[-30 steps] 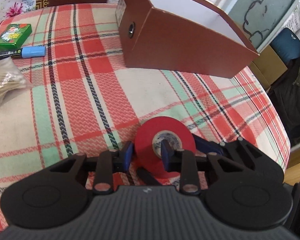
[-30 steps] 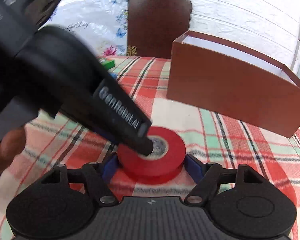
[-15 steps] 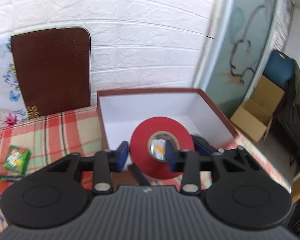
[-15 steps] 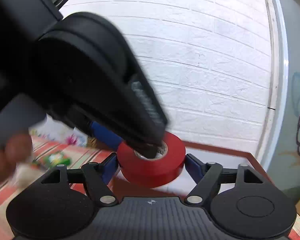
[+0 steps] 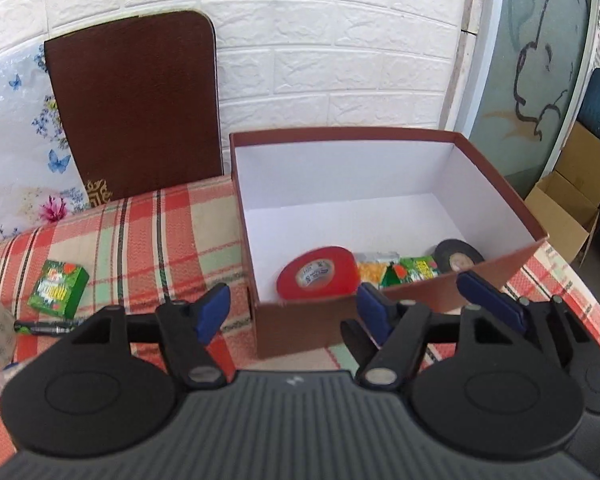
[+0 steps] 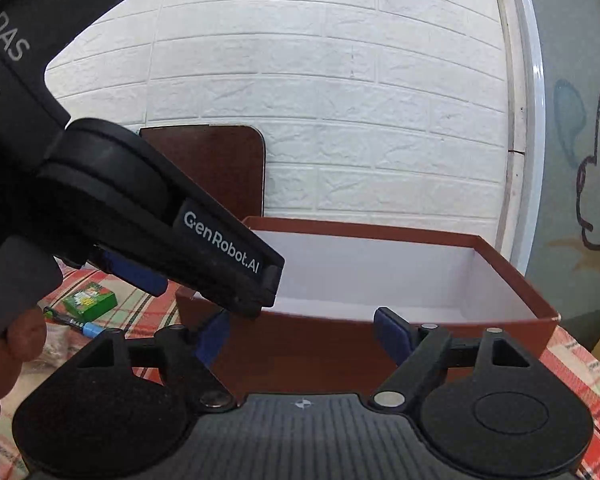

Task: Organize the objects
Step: 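Move the right gripper back toward the remaining items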

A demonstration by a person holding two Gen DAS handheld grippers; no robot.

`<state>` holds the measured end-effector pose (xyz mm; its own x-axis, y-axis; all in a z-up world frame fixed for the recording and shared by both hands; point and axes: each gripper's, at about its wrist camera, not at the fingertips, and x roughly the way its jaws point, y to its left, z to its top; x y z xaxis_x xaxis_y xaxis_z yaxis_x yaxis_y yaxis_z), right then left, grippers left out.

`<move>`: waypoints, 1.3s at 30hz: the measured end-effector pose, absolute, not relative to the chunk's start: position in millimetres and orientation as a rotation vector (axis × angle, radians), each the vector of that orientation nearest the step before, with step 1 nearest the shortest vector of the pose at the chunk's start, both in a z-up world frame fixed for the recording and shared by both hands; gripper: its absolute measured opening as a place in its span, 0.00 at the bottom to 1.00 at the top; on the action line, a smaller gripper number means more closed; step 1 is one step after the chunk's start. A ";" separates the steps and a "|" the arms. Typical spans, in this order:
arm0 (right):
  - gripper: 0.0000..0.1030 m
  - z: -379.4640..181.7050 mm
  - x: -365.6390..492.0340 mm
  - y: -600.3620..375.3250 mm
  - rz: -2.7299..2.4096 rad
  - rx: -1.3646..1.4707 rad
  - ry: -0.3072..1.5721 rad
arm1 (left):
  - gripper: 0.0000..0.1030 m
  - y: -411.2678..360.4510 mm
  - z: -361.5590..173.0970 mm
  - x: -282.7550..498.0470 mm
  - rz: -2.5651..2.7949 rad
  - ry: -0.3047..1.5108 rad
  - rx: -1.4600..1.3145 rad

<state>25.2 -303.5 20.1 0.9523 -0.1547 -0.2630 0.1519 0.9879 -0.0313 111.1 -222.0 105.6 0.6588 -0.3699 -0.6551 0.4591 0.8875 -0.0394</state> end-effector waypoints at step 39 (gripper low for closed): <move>0.99 79.0 -63.7 -316.8 -0.204 0.314 0.365 | 1.00 -147.7 101.9 5.7 -0.325 0.724 0.201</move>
<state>-63.7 -316.8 79.0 0.9145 -0.1392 -0.3799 0.2512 0.9314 0.2635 5.7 -147.7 101.9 0.7022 -0.2206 -0.6769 0.3584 0.9311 0.0683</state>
